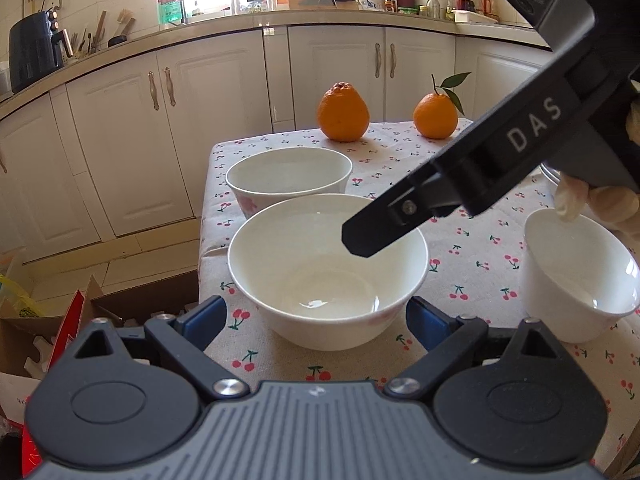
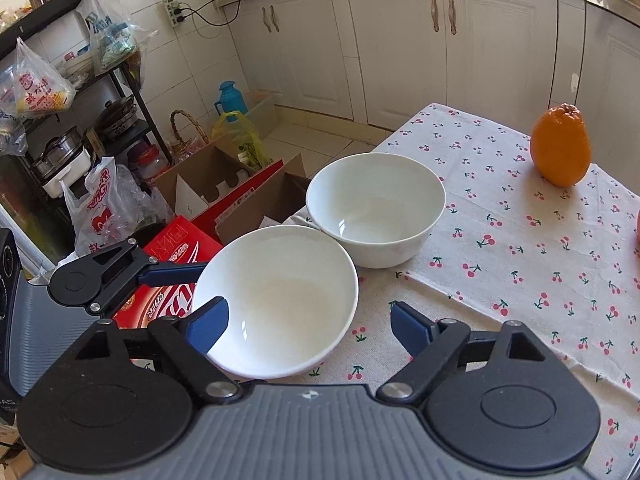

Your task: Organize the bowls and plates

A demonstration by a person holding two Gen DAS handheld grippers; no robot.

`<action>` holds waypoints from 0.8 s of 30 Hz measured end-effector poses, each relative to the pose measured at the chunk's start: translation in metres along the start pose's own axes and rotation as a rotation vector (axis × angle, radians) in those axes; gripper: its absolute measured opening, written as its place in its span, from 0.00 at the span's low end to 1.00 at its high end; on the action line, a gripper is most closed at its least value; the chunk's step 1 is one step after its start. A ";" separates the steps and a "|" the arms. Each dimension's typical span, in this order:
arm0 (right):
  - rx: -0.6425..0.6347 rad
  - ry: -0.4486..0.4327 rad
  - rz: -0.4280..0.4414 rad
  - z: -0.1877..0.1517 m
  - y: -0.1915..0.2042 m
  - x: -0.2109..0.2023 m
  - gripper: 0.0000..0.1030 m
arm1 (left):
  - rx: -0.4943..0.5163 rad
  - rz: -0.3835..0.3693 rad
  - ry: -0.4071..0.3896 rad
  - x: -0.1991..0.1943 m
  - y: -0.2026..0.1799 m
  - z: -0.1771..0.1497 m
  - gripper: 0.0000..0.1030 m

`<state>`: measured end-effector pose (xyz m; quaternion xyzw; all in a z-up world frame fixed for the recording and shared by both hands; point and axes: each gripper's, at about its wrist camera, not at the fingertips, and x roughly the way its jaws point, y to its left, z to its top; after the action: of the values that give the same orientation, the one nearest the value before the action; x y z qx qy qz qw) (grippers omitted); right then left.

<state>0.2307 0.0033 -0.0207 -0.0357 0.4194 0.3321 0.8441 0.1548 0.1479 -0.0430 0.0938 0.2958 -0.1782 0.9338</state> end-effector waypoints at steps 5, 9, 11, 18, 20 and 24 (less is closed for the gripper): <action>0.019 0.015 0.017 0.005 -0.005 0.009 0.78 | 0.014 -0.024 -0.009 0.002 -0.002 0.004 0.93; 0.023 0.024 0.031 0.009 -0.007 0.016 0.70 | 0.016 -0.037 -0.011 0.005 -0.001 0.007 0.92; 0.025 0.028 0.036 0.010 -0.007 0.018 0.69 | 0.018 -0.036 -0.010 0.005 -0.001 0.007 0.92; 0.053 0.040 0.067 0.010 -0.011 0.022 0.64 | 0.022 -0.038 -0.009 0.004 -0.001 0.007 0.91; 0.057 0.040 0.070 0.010 -0.012 0.024 0.63 | 0.022 -0.039 -0.009 0.004 -0.001 0.007 0.91; 0.077 0.042 0.080 0.011 -0.016 0.026 0.60 | 0.024 -0.039 -0.009 0.004 -0.001 0.007 0.91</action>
<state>0.2589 0.0087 -0.0362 0.0066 0.4506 0.3482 0.8220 0.1608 0.1444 -0.0397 0.0983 0.2914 -0.2006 0.9302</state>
